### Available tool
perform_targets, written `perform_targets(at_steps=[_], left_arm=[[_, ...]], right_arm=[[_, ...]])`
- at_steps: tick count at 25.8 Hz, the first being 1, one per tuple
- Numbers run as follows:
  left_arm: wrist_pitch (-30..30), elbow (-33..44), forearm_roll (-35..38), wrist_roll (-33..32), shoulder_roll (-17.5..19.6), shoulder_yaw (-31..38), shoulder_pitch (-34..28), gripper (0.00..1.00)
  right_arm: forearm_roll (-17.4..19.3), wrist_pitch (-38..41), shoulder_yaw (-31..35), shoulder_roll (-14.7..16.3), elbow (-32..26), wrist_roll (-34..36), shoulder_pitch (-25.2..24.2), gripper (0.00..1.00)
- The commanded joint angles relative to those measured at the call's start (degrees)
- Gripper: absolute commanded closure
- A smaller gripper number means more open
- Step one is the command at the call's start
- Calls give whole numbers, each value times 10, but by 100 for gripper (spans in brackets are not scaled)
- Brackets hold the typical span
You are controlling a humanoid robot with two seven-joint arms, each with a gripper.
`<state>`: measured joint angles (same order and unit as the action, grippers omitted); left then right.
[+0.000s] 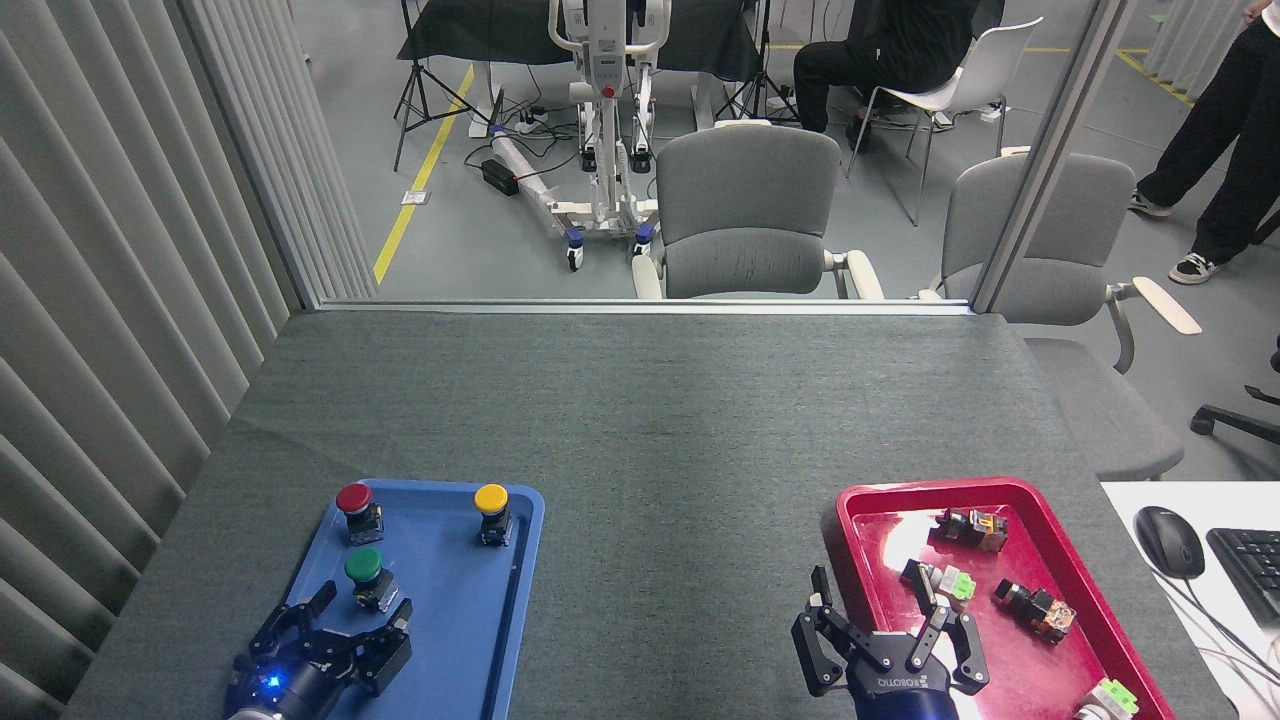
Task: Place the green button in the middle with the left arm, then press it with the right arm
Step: 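Close the left gripper on the green button and lift it, then carry the green button off the tray toward the table middle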
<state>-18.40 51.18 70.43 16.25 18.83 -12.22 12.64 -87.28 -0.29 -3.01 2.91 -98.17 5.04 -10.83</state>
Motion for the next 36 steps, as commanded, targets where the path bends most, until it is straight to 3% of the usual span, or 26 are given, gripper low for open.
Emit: perform_targets(at_steps=[1, 4, 7, 10, 18, 22, 27, 30, 34, 36], left_arm=[[-1, 3, 1, -2, -3, -5, 2, 1], [6, 1, 0, -2, -7, -5, 5, 3], [7, -5, 0, -2, -12, -5, 7, 37], [9, -6, -3, 0, -12, -5, 10, 59], [-5, -21, 3, 4, -4, -20, 20, 99], [-59, -14, 7, 70, 6, -24, 17, 100], [-106, 66, 7, 120, 7, -29, 17, 100], [-106, 66, 4, 118, -16, -91, 55, 100], [-101, 63, 1, 121, -23, -227, 100, 100], [-99, 51, -1, 120, -42, -256, 108, 100]], right_arm=[[-1, -1, 0, -3, 0, -3, 0, 1], [-1, 0, 0, -4, 0, -3, 0, 1], [-3, 0, 0, -14, 0, -3, 0, 1], [-3, 2, 1, -17, 0, -5, 1, 1], [-5, 5, -1, -23, 0, -5, 1, 1], [-5, 6, 0, -23, 0, -5, 2, 1], [-5, 5, 0, -19, 0, -5, 3, 1], [-5, 3, 1, -18, 0, -6, 3, 1], [-5, 4, 0, -19, 0, -5, 3, 1], [-5, 4, 1, -18, 0, -5, 3, 1]])
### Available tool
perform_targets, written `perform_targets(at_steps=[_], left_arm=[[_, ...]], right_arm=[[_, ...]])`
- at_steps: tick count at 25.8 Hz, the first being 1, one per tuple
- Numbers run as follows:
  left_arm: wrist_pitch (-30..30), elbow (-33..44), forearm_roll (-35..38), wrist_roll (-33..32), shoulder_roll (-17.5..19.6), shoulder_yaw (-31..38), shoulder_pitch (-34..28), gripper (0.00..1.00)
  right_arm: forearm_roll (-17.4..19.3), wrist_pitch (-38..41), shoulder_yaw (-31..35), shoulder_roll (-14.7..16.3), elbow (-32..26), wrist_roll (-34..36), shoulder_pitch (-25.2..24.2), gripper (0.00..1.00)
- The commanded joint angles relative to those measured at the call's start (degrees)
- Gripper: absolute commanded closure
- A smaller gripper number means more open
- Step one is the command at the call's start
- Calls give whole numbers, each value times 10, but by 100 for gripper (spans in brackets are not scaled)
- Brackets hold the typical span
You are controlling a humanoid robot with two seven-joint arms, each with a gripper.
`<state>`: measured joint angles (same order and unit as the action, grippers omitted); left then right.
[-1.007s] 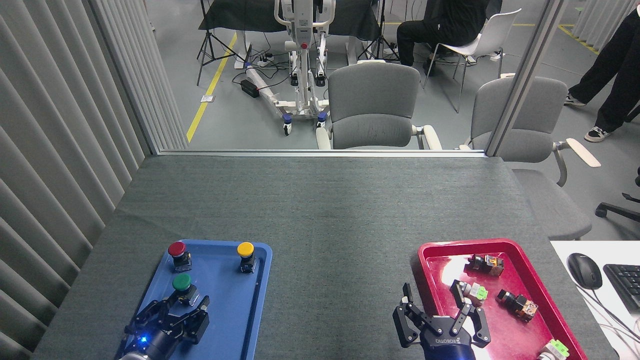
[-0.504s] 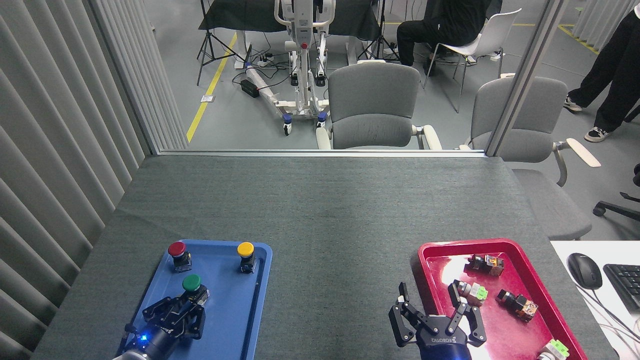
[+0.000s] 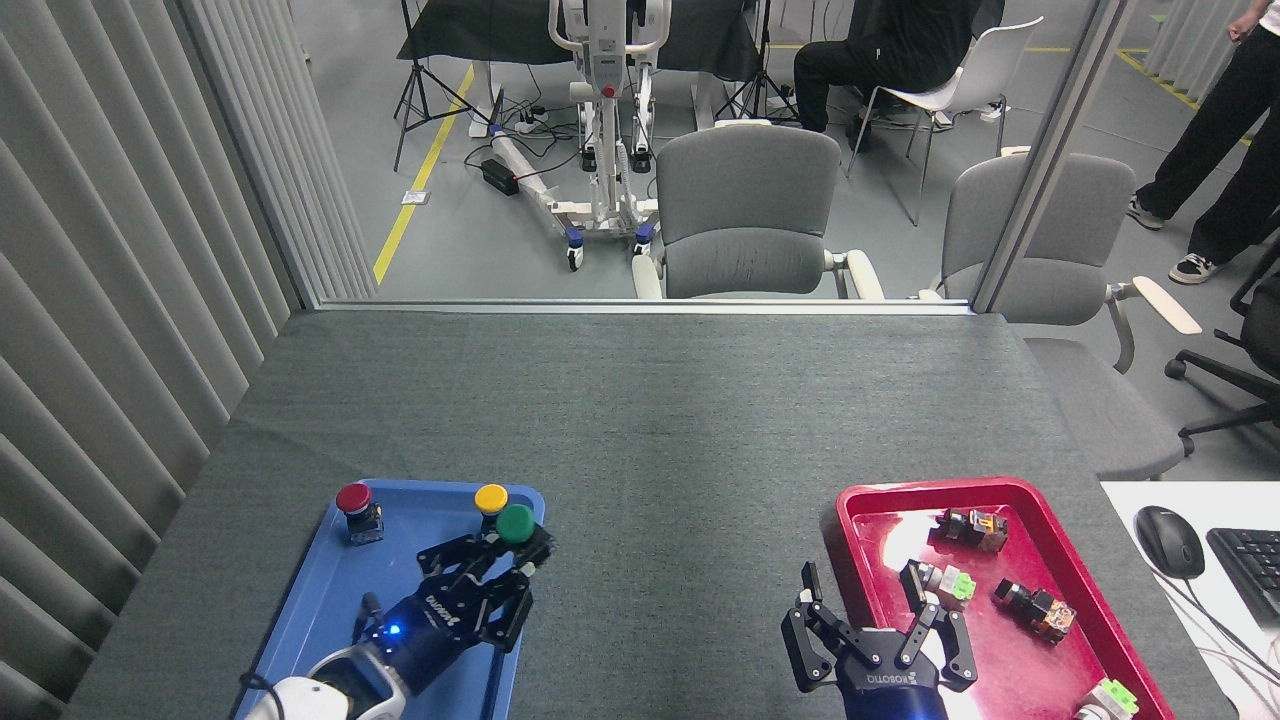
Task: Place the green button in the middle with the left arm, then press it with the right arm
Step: 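Carry the green button off the tray toward the table middle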
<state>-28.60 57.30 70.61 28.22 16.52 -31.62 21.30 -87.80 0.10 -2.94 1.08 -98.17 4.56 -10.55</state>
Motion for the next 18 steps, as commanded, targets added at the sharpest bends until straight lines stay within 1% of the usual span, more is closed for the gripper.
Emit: perform_targets(at_steps=[1, 3, 5, 7, 9, 11, 14, 18], left_arm=[[3, -28, -3, -1, -36, -63, 23, 100], [4, -75, 1, -6, -74, -67, 24, 100], [2, -118, 6, -7, -104, -68, 34, 100], [2, -142, 11, -7, -128, -68, 36, 100], [3, -162, 33, -14, -151, -64, 38, 100], [3, -165, 52, -37, -160, -59, 41, 100], [4, -161, 56, -41, -163, -59, 41, 100], [8, -159, 85, -55, -189, -55, 41, 100]], right_arm=[[0, 1, -1, 1, 0, 0, 0, 1], [0, 1, 0, 0, 0, 0, 0, 1], [0, 2, -1, -1, 0, 1, 0, 1], [0, 1, -1, -2, 0, 1, 0, 1], [0, 0, -1, 0, 0, 1, 0, 1], [0, 0, 0, 1, 0, 1, 0, 1], [0, 2, 1, -3, 0, 3, 0, 1], [0, 1, -1, -6, 0, 2, 0, 1]])
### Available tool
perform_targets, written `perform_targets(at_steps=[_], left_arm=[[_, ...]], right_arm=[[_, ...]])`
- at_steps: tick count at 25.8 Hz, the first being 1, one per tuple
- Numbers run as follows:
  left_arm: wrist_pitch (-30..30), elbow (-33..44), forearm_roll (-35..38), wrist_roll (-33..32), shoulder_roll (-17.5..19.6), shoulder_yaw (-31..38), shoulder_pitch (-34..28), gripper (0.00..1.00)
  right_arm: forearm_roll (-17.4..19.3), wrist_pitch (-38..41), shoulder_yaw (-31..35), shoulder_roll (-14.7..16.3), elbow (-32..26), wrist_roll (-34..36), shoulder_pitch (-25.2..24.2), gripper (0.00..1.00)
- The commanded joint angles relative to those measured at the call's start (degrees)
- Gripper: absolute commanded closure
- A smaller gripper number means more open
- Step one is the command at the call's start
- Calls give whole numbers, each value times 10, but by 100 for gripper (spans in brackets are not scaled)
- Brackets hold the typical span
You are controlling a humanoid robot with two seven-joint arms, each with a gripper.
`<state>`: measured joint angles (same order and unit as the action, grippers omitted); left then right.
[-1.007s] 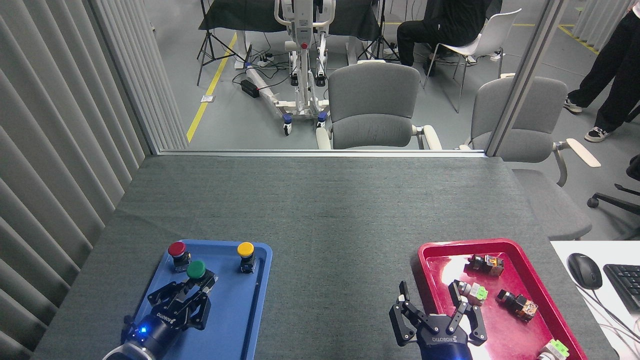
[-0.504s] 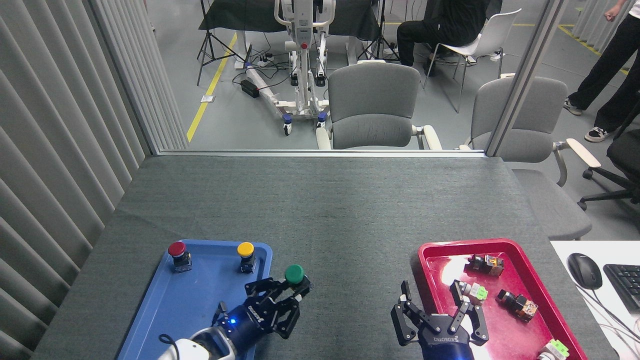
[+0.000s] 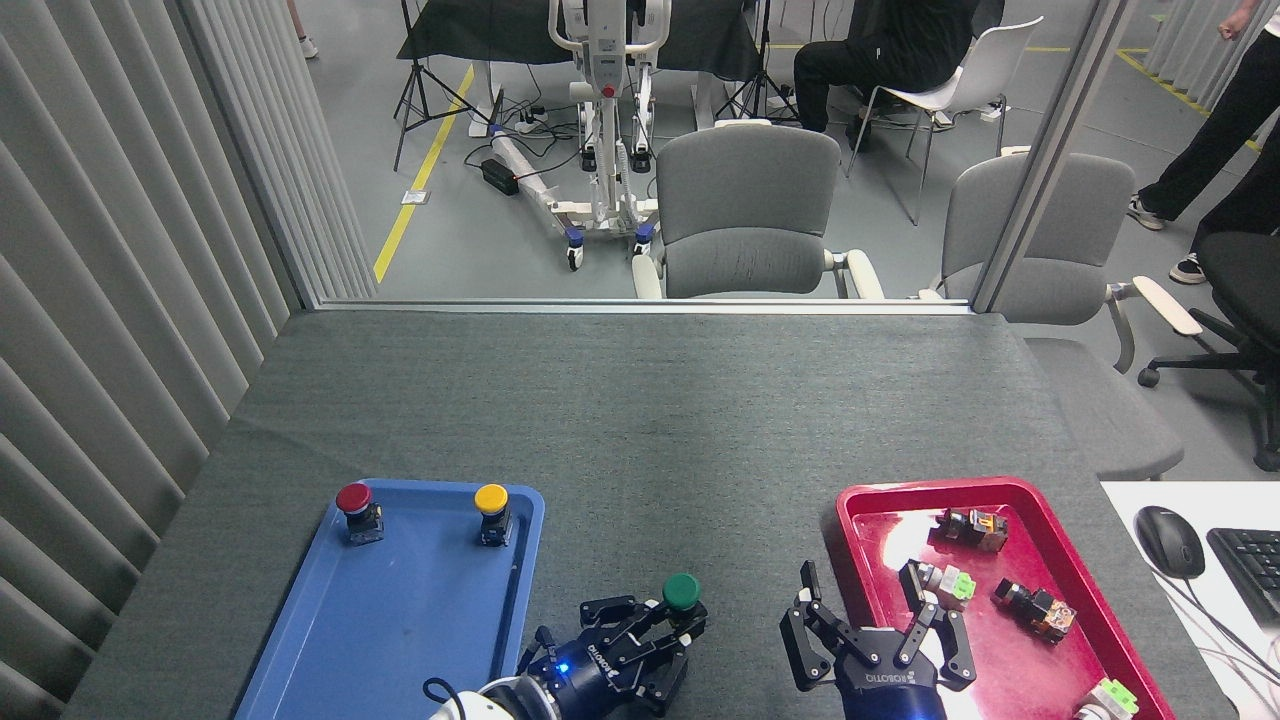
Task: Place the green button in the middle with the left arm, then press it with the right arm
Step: 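Carry the green button off the tray toward the table middle, then lower the green button onto the table, open the left gripper, withdraw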
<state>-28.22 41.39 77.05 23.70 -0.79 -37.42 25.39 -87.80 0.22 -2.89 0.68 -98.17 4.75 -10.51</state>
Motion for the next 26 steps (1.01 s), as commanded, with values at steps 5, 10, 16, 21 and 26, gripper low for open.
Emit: perform_targets(at_steps=[5, 10, 16, 21, 26], left_arm=[[62, 0, 23, -26, -18, 7, -2, 86], [171, 1, 25, -26, -33, 5, -15, 4], [171, 48, 26, -26, -24, 7, -39, 1], [178, 117, 22, -26, 4, 18, -53, 1], [151, 242, 17, -26, 51, 166, -132, 1]], right_arm=[[0, 1, 0, 3, 1, 2, 0, 1], [0, 0, -3, -1, 0, 2, 0, 1], [-1, 1, -5, -4, 1, 2, 0, 1], [-5, 0, -14, -11, 2, 0, 0, 1], [-6, -1, -26, -16, 15, -1, 7, 1]])
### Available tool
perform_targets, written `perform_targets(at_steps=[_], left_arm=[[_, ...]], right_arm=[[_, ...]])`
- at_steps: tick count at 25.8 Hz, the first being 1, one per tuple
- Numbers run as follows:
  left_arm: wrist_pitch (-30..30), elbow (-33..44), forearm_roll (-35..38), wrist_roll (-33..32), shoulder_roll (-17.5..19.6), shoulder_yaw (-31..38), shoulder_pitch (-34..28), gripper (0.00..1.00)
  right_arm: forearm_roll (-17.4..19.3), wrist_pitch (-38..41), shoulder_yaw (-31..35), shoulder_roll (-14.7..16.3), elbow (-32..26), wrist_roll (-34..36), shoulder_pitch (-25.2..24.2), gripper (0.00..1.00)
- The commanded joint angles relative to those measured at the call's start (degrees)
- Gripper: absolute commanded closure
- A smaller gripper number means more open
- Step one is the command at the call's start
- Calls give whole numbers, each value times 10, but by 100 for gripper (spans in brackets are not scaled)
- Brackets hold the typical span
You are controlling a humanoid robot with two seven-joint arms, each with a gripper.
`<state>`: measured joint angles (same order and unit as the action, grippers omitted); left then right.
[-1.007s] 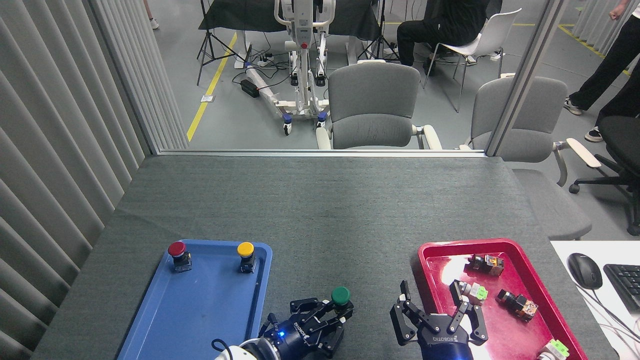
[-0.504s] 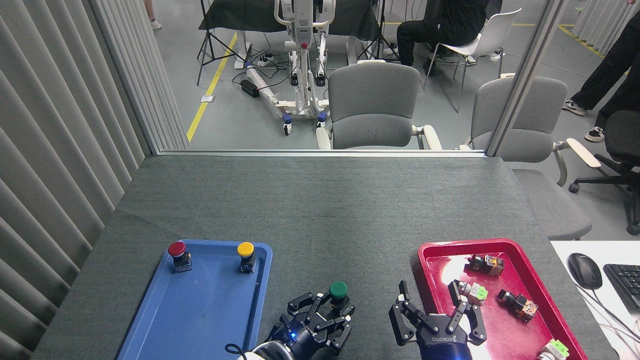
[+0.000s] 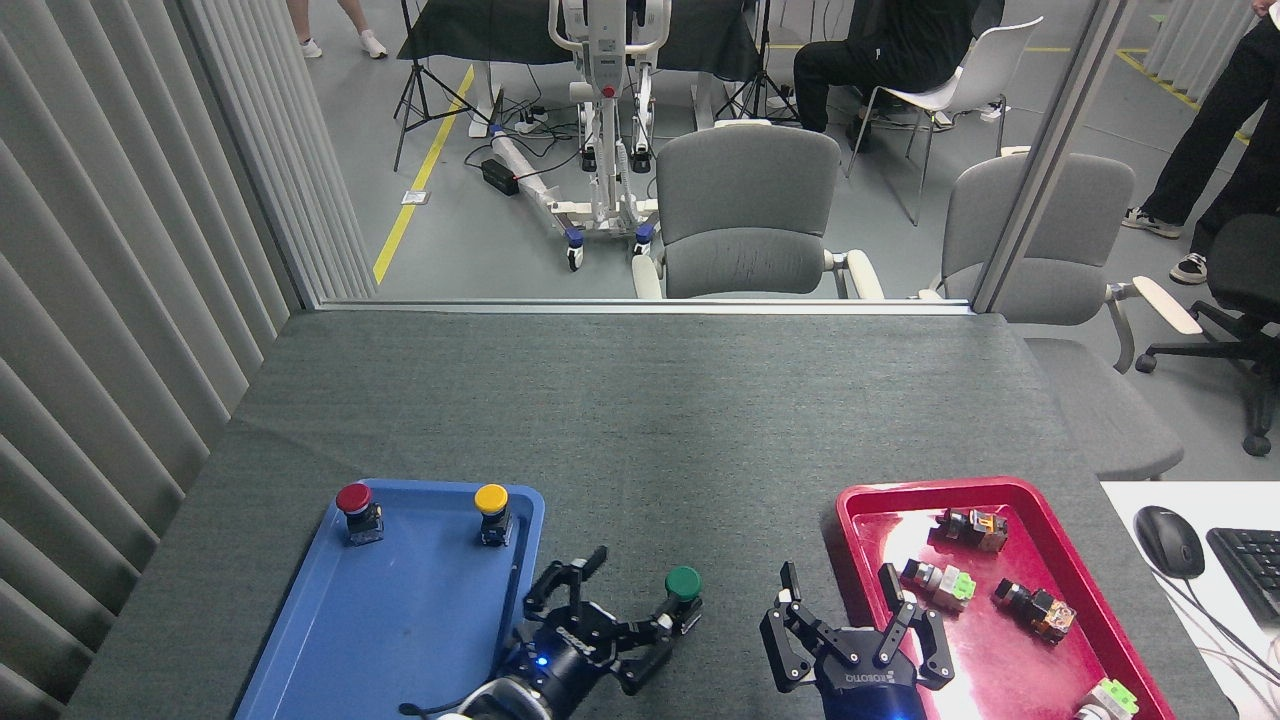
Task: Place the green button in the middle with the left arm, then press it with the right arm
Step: 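Lower the green button onto the table, open the left gripper, withdraw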
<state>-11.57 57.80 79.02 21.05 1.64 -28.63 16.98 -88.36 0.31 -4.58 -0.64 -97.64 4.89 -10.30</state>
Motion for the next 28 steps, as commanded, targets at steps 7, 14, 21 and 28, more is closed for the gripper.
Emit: perform_targets(at_steps=[7, 14, 21, 28], left_arm=[[-67, 229, -71, 1, 85, 304, -177, 1], [-139, 152, -39, -17, 57, 365, -172, 2], [-150, 160, -35, -22, 66, 394, -188, 2], [-143, 150, -36, -22, 75, 396, -188, 2]], right_arm=[[-9, -8, -38, -10, 35, -4, 13, 1], [-23, -43, -83, -23, 88, -11, 62, 20], [-31, -52, -113, -30, 135, -11, 83, 65], [-39, -68, -127, -38, 199, -10, 116, 87]])
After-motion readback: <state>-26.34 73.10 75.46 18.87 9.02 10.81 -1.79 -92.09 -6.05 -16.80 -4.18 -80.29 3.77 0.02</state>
